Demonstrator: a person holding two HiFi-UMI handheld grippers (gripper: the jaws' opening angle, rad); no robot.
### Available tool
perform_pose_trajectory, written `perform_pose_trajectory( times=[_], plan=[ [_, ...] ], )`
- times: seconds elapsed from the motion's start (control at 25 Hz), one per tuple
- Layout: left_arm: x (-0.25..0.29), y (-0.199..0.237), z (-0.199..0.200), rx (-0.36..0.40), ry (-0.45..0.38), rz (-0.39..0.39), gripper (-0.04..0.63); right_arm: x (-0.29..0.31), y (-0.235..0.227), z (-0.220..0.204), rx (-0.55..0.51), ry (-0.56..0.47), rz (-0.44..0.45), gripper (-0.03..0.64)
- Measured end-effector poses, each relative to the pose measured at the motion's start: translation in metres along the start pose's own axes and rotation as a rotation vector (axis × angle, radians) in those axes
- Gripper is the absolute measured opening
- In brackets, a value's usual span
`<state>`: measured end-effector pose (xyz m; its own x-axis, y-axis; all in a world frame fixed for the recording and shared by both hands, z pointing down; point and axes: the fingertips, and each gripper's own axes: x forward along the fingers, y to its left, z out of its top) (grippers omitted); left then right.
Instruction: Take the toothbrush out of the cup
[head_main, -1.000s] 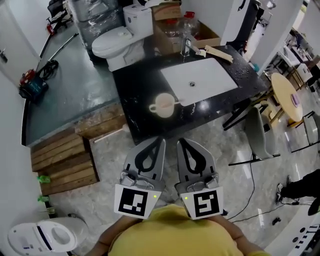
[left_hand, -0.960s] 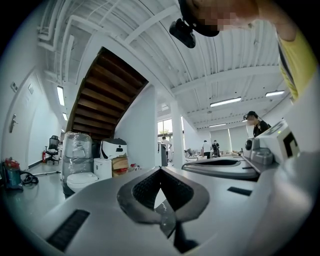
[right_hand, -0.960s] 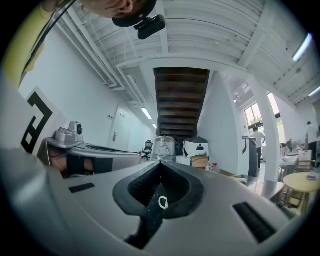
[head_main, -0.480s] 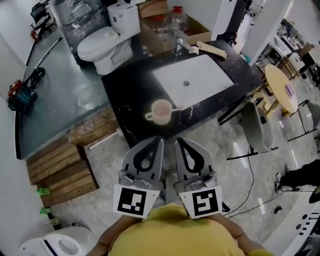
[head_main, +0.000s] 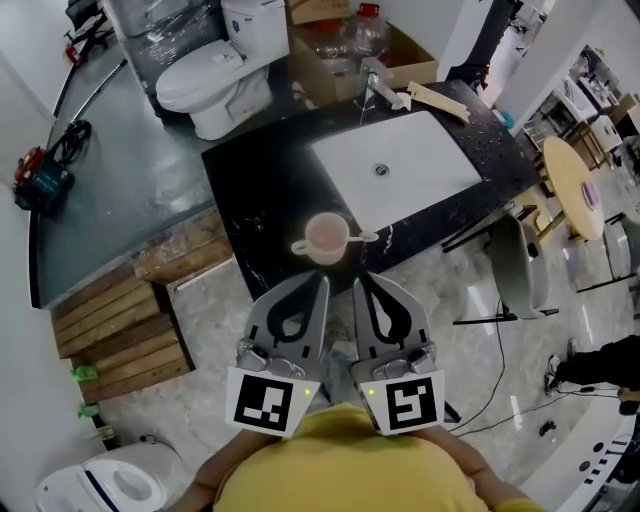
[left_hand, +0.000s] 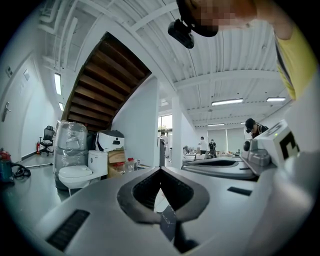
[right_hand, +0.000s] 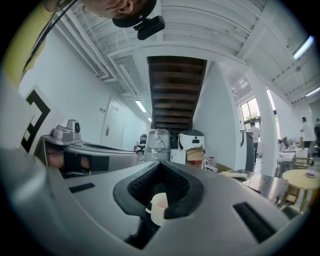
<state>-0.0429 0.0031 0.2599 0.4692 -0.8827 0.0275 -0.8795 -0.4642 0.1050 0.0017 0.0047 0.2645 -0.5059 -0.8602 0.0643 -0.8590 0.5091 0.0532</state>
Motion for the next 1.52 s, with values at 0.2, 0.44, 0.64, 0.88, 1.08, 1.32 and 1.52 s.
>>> perform_pose_trajectory(
  times=[0.2, 0.44, 0.64, 0.88, 1.08, 1.32, 1.52],
  plan=[
    [0.028, 0.008, -0.009, 0.000, 0.025, 0.017, 0.010, 0.020, -0.012, -0.010, 0.018, 0.017, 0.028, 0.017],
    [0.052, 0.018, -0.017, -0.009, 0.040, 0.058, 0.011, 0.042, -0.027, -0.016, 0.033, 0.023, 0.068, 0.017],
    [0.072, 0.023, -0.019, -0.001, 0.038, 0.092, 0.010, 0.056, -0.040, -0.024, 0.046, 0.039, 0.104, 0.017],
    [0.081, 0.029, -0.027, -0.001, 0.059, 0.109, 0.011, 0.071, -0.042, -0.027, 0.059, 0.033, 0.147, 0.017],
    [0.088, 0.036, -0.029, -0.013, 0.076, 0.097, 0.011, 0.077, -0.042, -0.032, 0.088, 0.053, 0.140, 0.017],
    [0.094, 0.037, -0.036, -0.011, 0.113, 0.047, 0.011, 0.079, -0.040, -0.042, 0.131, 0.089, 0.110, 0.017],
    [0.093, 0.039, -0.046, -0.017, 0.142, 0.004, 0.011, 0.075, -0.037, -0.055, 0.161, 0.127, 0.072, 0.017]
  ],
)
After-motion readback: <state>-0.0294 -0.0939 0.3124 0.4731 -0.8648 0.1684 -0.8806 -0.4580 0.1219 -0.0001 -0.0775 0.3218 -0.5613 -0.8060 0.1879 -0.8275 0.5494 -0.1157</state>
